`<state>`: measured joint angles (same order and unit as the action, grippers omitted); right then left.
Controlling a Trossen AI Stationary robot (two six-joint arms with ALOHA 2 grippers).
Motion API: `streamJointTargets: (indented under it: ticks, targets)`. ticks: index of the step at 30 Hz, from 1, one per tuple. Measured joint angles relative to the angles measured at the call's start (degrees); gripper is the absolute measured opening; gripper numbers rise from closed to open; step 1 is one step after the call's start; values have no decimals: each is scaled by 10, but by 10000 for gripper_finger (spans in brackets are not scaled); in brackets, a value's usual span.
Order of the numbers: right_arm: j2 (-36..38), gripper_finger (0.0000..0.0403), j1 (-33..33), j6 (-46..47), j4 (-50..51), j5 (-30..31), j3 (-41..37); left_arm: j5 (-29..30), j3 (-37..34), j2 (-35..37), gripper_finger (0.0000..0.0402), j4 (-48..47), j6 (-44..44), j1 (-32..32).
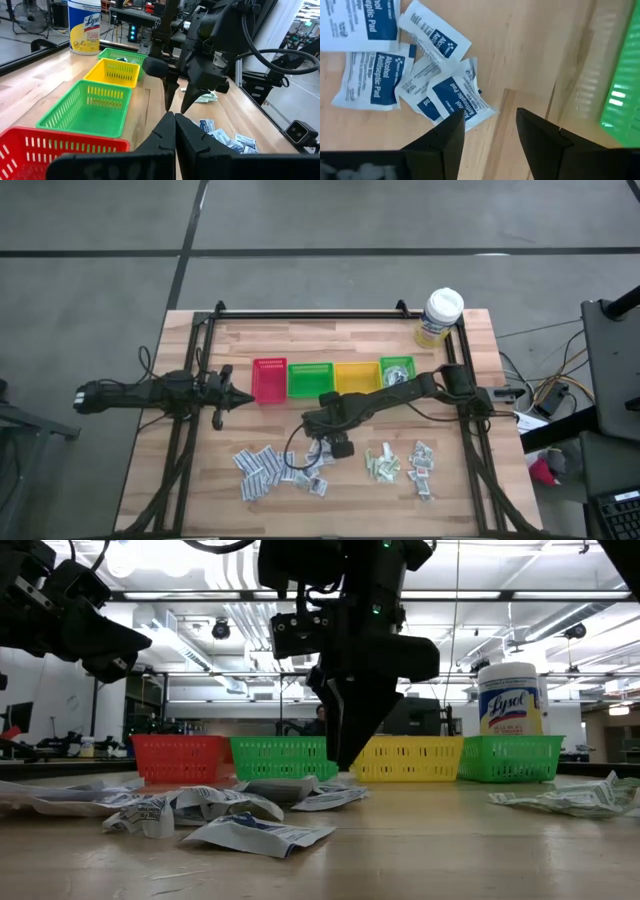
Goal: Pick & Place First Aid Supplies
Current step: Put the blue alcohol pad into the right green bin
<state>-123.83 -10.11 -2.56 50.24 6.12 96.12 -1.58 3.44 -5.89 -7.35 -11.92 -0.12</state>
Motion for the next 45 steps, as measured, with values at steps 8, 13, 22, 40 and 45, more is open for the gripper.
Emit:
streamJointTargets:
  ticks: [8, 13, 22, 40, 45]
  targets:
    - [0, 169, 0, -24, -4, 0, 0, 0, 0, 0, 0, 0, 0, 0]
    - [-6, 159, 0, -33, -23, 0, -1, 0, 0, 0, 0, 0, 0, 0]
    - [-20, 146, 0, -39, -21, 0, -2, 0, 0, 0, 0, 0, 1, 0]
    - [-26, 96, 4, -34, -22, -1, -13, 0, 0, 0, 0, 0, 2, 0]
    - [-26, 78, 4, -34, -22, -1, -12, 0, 0, 0, 0, 0, 2, 0]
